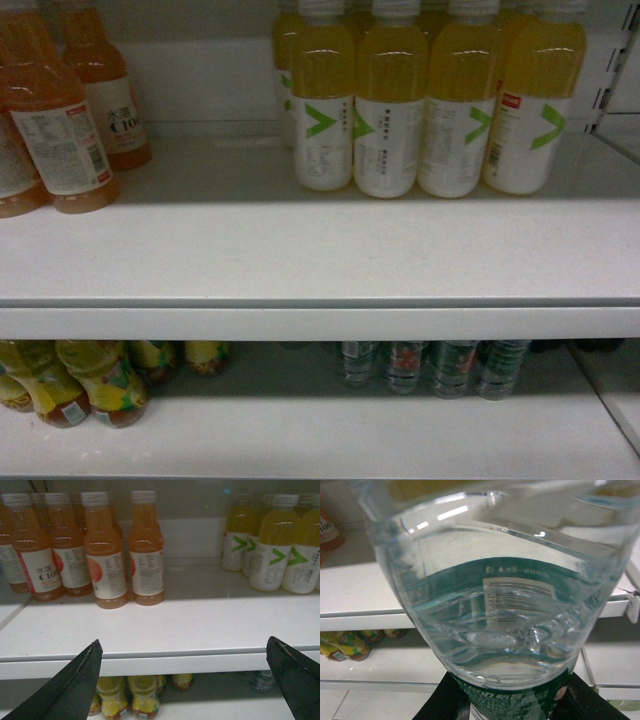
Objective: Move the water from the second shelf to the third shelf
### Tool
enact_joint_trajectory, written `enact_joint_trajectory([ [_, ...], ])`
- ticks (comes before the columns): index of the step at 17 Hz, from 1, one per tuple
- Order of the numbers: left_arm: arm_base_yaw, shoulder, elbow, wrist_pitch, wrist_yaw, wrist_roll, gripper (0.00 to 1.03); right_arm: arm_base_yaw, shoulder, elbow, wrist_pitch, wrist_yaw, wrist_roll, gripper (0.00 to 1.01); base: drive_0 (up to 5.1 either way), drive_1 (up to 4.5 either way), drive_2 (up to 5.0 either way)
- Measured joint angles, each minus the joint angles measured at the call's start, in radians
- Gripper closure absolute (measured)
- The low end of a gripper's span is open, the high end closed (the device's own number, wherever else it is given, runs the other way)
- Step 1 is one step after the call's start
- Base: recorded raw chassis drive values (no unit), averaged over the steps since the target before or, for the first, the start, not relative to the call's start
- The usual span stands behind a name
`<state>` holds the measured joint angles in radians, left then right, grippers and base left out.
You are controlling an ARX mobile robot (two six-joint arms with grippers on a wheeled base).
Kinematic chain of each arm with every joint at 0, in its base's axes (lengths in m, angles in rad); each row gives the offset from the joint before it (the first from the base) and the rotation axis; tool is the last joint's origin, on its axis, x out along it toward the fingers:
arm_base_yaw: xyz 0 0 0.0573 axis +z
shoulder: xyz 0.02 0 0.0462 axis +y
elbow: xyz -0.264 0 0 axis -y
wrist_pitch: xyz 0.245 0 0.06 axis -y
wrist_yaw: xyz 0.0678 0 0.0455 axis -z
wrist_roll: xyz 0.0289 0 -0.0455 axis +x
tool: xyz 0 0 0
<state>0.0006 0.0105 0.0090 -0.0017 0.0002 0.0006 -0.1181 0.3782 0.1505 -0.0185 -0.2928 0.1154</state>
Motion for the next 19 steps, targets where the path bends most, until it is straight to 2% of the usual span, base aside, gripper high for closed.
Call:
enact_joint_trajectory([
  [19, 0.000, 0.000, 0.000, -0.002, 0.000, 0.000, 0.05, 0.000, 0.000, 0.000, 0.003, 0.000, 0.000, 0.69, -5.0, 2.37, 2.4],
])
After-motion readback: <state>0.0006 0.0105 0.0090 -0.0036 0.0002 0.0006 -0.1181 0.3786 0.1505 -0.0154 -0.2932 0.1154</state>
